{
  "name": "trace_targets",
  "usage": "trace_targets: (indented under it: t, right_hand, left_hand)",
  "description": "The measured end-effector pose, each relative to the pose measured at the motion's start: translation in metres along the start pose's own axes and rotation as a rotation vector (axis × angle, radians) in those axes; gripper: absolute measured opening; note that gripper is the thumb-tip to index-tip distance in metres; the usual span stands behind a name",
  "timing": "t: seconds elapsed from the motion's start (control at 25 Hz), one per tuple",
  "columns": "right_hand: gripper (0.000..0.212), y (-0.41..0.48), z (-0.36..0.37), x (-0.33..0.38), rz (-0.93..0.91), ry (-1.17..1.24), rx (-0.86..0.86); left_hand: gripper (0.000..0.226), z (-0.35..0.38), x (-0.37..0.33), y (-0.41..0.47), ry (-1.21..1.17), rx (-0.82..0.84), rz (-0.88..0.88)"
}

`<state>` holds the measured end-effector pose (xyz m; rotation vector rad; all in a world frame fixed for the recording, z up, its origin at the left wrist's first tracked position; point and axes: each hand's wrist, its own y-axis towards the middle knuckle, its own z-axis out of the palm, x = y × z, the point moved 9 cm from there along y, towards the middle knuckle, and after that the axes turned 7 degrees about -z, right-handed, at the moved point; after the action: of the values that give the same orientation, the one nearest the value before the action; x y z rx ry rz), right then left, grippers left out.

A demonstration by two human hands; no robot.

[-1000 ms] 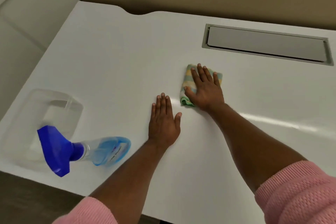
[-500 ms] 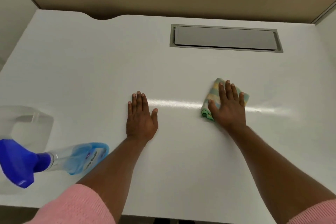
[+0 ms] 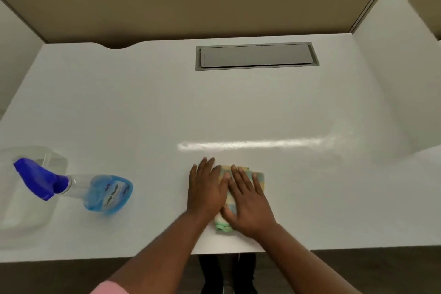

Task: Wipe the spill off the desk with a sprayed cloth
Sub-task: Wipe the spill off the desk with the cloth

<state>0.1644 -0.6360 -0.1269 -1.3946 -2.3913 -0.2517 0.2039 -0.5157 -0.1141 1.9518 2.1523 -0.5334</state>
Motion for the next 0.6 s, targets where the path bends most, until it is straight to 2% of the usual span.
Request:
trace_targets:
  t: [0.12, 0.28, 0.4, 0.52, 0.6]
  right_hand:
    - [0.086, -0.028, -0.004, -0.002, 0.02, 0.12, -0.044]
    - [0.094, -0.036, -0.018, -0.016, 0.101, 0.282, -0.144]
    - [0.102, -0.039, -0.044, -0.039, 0.192, 0.377, -0.262]
    - [0.111, -0.037, -0.07, -0.066, 0.434, 0.736, -0.32]
    - [0.096, -0.023, -0.088, -0.067, 0.452, 1.017, -0.333]
  left_hand:
    - [0.058, -0.001, -0.019, -0.023, -0.118, 0.027, -0.108]
    - [0.023, 0.002, -0.041, -0.028, -0.442, 0.209, -0.281]
    - [0.012, -0.012, -0.05, -0.024, -0.608, 0.184, -0.318]
    - [0.009, -0.041, -0.058, -0.014, -0.792, 0.115, -0.308]
    - [0.01, -0.068, -0.066, -0.004, -0.885, 0.082, -0.289]
